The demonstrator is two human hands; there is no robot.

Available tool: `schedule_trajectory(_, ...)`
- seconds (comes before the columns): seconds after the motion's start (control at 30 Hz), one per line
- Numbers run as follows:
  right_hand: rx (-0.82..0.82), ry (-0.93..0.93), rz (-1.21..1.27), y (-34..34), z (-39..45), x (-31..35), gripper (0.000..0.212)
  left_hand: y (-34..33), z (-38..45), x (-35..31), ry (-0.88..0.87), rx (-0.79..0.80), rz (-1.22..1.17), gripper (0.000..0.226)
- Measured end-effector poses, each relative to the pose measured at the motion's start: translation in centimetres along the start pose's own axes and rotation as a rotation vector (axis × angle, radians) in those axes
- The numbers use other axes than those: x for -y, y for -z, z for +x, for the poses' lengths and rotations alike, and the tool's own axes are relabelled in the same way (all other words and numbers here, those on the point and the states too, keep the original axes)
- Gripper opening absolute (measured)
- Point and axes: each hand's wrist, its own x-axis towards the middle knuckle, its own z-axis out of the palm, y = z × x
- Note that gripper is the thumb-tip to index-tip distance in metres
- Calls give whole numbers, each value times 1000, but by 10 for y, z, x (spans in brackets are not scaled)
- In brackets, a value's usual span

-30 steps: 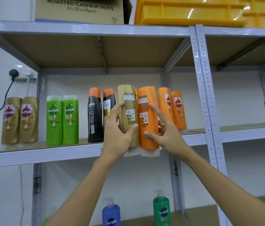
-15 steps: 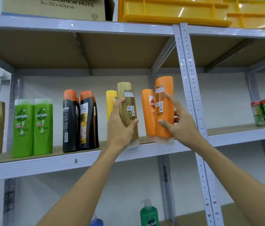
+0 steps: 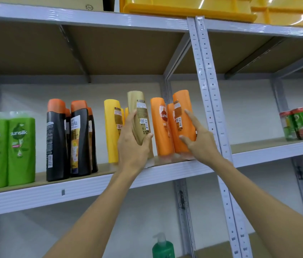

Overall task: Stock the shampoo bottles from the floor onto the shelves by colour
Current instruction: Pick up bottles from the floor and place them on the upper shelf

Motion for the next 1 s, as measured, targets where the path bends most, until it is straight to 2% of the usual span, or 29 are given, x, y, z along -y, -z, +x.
schedule_trajectory(0.23,-92,-38,-21,-22,-11,-20,78,-7,-21,16,1,84,75,81)
schedule_trajectory(0.57,-119,-124,-196,-41,-21,-28,78,-1,-37,20,-11,170,190,84)
schedule_trajectory(0.77,-98,-119,-158,-42,-25,-35,79,8,-41,21,13,255,194,88)
schedule_trajectory(1.0,-164,-119,-160,-49,-27,-40,74,12,-42,24,-13,291,222,84)
